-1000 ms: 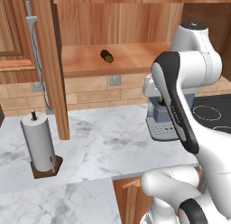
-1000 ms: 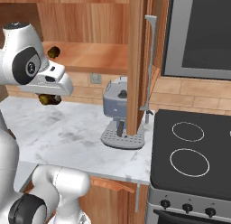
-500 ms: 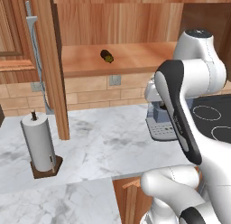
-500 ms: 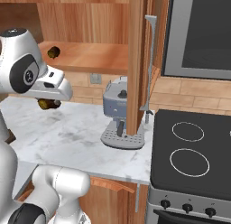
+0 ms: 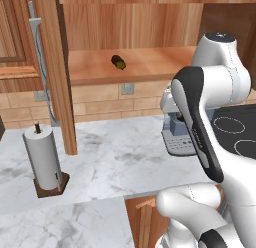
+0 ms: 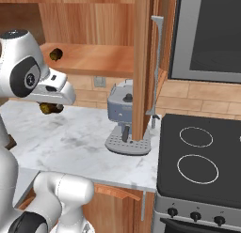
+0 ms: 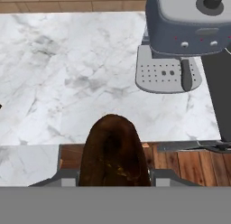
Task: Pick the sweet potatos from the cabinet and place them in one bowl. Pick the potato from the sink and place it in the other bowl.
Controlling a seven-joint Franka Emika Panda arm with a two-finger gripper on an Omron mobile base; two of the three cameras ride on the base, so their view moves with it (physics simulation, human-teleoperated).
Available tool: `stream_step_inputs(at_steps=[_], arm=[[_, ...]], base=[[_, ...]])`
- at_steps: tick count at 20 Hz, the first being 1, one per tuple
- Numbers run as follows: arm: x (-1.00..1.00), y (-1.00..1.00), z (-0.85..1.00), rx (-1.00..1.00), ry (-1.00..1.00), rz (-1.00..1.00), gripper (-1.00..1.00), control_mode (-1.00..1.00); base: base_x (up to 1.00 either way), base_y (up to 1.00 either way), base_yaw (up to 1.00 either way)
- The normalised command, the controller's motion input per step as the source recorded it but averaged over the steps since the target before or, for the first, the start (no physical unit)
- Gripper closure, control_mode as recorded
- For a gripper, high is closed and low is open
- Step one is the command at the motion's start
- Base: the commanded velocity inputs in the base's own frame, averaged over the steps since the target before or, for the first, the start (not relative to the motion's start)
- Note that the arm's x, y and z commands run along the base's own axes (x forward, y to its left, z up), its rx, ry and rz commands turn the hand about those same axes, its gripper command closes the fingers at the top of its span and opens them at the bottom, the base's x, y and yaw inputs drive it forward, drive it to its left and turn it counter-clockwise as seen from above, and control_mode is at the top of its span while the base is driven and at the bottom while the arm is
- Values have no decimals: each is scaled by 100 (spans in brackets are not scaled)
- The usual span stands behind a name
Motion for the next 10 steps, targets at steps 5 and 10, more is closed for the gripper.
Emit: stream_step_inputs(at_steps=[5,10], arm=[[0,0,0,0,0,0,100,100],[0,0,0,0,0,0,100,100]], base=[[-40,0,0],[-87,-5,0]])
